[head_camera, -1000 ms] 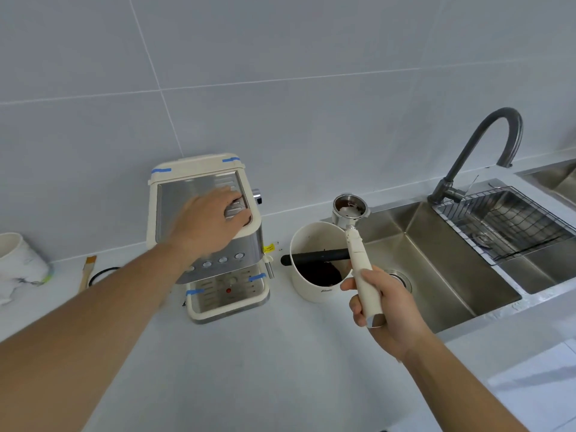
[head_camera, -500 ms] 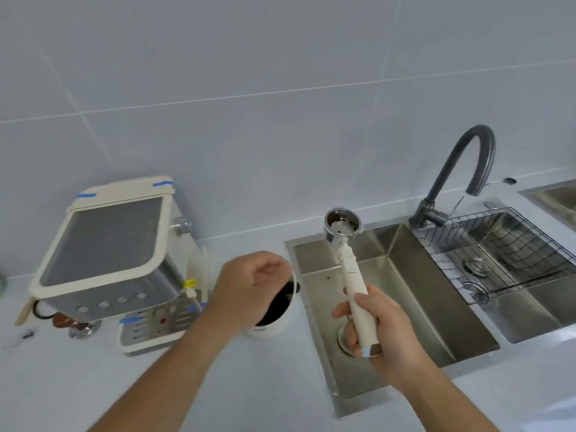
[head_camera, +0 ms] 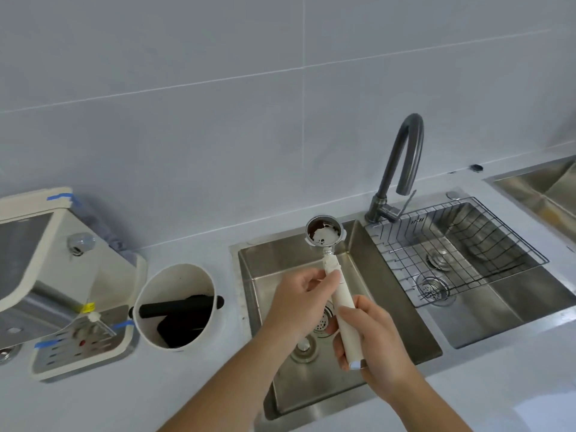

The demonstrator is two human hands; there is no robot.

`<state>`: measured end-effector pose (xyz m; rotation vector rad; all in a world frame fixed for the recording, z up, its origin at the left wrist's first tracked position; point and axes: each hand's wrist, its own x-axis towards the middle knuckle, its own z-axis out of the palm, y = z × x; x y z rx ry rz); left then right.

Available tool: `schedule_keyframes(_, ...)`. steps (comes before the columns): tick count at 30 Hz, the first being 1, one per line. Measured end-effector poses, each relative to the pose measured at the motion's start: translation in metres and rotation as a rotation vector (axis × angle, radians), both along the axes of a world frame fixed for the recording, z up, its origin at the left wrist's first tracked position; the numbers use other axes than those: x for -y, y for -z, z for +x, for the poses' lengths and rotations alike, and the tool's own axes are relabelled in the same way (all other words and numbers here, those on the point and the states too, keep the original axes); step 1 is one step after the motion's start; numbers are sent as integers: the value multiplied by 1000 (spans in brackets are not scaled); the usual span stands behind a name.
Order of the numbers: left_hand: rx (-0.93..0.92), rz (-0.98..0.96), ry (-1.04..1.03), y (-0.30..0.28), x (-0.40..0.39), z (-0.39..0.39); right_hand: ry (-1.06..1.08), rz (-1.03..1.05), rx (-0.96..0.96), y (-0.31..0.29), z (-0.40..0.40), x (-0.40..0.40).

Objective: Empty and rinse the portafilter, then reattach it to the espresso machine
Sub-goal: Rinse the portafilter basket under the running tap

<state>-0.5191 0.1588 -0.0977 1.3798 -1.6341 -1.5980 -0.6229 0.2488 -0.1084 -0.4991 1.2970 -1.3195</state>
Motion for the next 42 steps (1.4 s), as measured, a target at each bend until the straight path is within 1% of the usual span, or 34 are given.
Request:
schedule_keyframes(2,-10,37,-30,4,2,-15,12,-1,3,4,-10,1)
schedule_keyframes(6,-80,174,-64,11,7,-41,26,-11,14,12,-28,2)
schedule_keyframes(11,-119,273,-81,23,14,-63,31,31,-12,22,-47,3)
schedule_keyframes(15,-116,308,-78,30,20,-76,-41,55,-84,22,-65,5)
schedule_keyframes(19,-120,317,-70,32,27,-88,-157,57,-213,21,-92,11)
schedule_keyframes(21,-126,319,-75,33,29,-93,-122,93,-256,22,-112,19)
schedule_keyframes(25,-98,307,-76,38,33,-99,1,177,-513,29,-171,50)
schedule_keyframes(30,-60,302,-40,43,38,-104,-74,225,-1032,44,-230,106)
schedule_keyframes(34,-20,298,-6,45,44,-105,-176,249,-1297,56,-255,148)
schedule_keyframes(38,-10,317,18,45,49,-109,-355,289,-1522,66,-268,177)
schedule_keyframes(42,-23,354,49,44,47,-114,-535,346,-1857,74,-279,190)
